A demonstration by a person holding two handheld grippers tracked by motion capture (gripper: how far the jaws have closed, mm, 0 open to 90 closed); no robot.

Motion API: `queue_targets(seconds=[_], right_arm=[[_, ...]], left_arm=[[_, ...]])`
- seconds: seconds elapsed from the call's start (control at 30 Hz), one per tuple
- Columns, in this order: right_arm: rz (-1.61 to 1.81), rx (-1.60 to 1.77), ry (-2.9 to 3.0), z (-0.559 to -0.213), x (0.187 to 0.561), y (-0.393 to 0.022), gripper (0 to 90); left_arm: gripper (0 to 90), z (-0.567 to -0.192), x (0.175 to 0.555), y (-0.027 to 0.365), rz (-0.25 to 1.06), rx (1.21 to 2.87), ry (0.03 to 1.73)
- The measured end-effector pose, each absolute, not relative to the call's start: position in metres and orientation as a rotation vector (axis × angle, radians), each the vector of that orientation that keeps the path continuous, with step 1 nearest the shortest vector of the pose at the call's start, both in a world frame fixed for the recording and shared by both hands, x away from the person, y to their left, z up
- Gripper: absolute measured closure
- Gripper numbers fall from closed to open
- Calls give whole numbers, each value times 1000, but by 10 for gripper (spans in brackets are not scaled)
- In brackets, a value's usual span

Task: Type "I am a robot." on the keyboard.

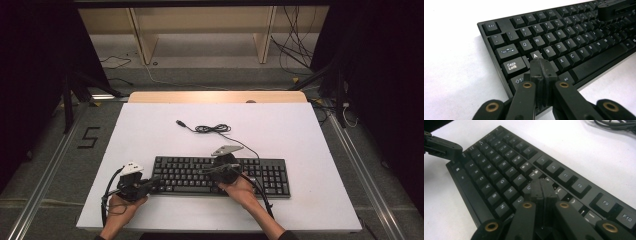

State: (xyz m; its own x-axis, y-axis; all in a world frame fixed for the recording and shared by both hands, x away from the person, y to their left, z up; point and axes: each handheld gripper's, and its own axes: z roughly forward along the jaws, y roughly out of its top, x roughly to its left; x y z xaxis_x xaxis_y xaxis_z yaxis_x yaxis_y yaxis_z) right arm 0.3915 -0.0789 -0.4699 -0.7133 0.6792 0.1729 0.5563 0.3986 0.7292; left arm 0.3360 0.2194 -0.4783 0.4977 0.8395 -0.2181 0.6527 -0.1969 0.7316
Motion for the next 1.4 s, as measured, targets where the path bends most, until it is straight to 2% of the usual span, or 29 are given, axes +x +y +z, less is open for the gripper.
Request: queue_targets(seconds=[1.4], right_arm=[[1158, 1129, 2509, -478, 396, -74, 900]], left_arm=[[890, -482, 339, 221, 276, 1962, 1256]])
